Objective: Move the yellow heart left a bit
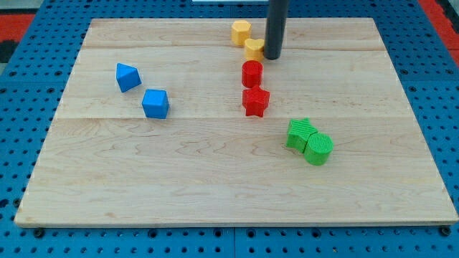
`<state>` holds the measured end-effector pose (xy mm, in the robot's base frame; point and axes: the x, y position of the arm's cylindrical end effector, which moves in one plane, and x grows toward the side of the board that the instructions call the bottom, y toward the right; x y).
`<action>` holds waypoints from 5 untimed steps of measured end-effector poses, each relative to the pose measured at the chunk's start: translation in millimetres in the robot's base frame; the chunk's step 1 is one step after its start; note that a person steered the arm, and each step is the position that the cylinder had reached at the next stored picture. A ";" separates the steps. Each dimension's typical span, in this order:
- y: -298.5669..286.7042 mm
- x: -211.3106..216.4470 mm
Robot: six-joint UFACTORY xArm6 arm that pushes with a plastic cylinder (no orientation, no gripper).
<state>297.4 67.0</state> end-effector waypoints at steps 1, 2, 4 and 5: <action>-0.9 0.0; -1.3 0.0; 12.8 -19.9; -9.1 -21.9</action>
